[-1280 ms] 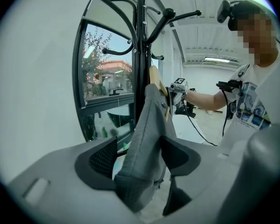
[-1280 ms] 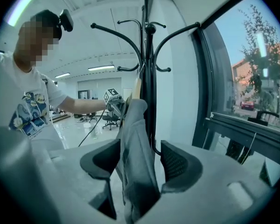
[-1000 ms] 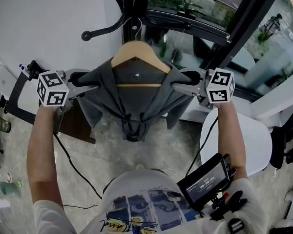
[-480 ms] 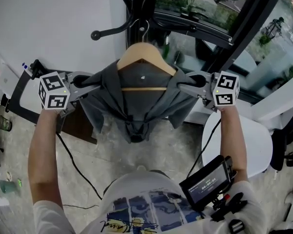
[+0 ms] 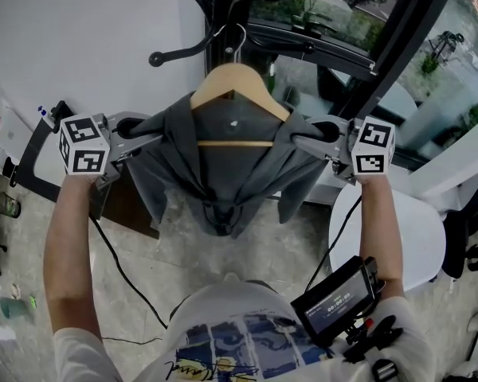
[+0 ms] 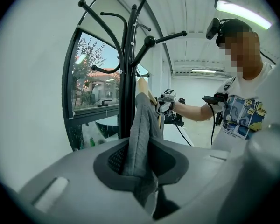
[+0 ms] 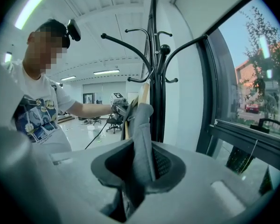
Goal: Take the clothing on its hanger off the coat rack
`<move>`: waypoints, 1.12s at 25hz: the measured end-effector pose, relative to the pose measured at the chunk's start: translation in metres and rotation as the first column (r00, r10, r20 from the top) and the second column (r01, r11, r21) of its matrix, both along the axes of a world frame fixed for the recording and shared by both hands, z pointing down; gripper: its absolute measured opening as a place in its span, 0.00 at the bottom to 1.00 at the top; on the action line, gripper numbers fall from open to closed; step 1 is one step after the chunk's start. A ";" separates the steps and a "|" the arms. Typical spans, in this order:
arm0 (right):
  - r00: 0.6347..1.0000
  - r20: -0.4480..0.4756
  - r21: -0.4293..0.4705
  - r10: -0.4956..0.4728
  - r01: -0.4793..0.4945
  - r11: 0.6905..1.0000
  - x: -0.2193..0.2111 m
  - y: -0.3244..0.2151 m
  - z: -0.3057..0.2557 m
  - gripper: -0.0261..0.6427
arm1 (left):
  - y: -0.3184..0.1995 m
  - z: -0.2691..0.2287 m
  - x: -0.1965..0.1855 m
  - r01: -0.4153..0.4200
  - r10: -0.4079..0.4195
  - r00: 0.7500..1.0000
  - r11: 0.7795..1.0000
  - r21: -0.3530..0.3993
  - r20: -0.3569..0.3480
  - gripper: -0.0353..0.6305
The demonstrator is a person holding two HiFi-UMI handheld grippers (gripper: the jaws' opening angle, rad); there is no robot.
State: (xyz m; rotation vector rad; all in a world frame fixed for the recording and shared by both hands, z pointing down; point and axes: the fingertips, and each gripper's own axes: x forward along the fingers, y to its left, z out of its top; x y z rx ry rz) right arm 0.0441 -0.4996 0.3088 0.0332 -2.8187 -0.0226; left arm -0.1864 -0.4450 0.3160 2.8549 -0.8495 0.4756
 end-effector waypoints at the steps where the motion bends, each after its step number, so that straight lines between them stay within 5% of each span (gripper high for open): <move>1: 1.000 0.003 0.007 0.002 -0.002 1.000 0.000 0.000 -0.004 0.14 | -0.001 -0.003 0.000 -0.002 0.002 1.000 1.000 0.005 -0.001 0.16; 28: 0.999 0.037 0.252 0.016 -0.025 0.967 0.025 0.039 -0.110 0.14 | 0.030 -0.104 0.028 -0.030 0.019 0.998 0.979 0.204 0.056 0.15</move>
